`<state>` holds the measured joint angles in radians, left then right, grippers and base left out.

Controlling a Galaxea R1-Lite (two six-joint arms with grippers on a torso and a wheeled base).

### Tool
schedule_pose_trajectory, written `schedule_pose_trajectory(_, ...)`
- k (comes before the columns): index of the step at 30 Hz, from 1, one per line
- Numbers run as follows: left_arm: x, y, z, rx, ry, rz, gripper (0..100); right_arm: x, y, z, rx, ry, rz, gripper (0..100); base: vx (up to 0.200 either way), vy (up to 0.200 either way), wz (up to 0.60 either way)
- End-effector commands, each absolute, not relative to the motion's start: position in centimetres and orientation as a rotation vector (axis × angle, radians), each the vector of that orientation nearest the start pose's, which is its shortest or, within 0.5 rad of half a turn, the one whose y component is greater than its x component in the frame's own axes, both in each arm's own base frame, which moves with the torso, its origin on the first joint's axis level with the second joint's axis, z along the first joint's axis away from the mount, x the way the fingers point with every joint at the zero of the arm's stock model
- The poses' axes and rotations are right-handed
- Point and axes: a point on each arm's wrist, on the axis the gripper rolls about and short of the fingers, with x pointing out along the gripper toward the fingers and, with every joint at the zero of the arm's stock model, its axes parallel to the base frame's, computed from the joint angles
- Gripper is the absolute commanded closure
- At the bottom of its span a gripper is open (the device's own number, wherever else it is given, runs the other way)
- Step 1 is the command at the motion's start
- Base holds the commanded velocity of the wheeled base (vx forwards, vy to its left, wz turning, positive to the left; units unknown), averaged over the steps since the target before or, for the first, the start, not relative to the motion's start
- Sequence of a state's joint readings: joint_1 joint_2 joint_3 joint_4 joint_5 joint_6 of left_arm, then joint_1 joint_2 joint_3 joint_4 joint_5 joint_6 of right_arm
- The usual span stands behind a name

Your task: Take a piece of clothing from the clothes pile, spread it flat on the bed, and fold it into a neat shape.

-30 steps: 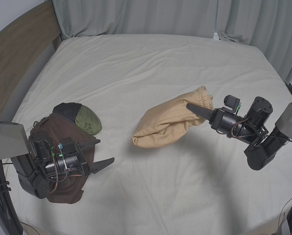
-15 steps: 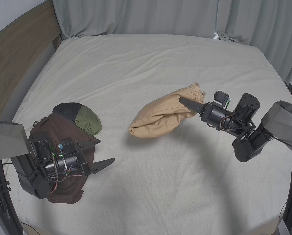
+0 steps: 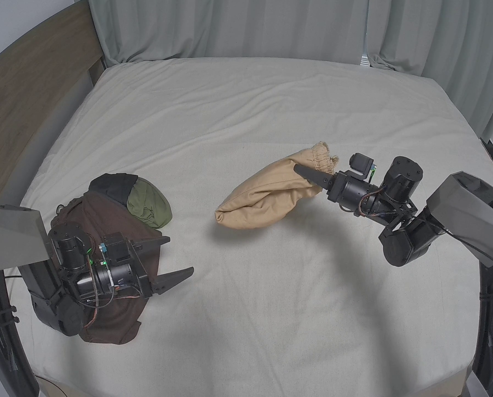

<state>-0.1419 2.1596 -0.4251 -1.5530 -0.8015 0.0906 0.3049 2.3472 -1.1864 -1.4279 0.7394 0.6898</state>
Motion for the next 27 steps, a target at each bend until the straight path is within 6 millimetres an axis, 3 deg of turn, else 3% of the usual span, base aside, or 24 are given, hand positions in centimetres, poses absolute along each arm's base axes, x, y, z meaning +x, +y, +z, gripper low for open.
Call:
schedule_pose_trajectory(1, 30.1, -5.9, 4.7, 0.021, 0.138, -0.948, 0, 42.7, 14.8, 11.0, 0.56, 0.087, 1.081, 100, 0.0, 0.0, 0.0)
schedule_pose_trajectory(11, 30.0, -5.9, 4.6, 0.017, 0.146, -0.948, 0, 44.6, 14.9, 9.9, 0.559, 0.077, 1.075, 100, 0.0, 0.0, 0.0)
schedule_pose_trajectory(21, 30.0, -5.8, 4.5, 0.017, 0.148, -0.945, 0, 45.7, 15.1, 11.0, 0.553, 0.052, 1.079, 100, 0.0, 0.0, 0.0)
schedule_pose_trajectory(27, 30.0, -5.8, 4.5, 0.013, 0.151, -0.943, 0, 47.5, 15.2, 12.9, 0.546, 0.021, 1.078, 100, 0.0, 0.0, 0.0)
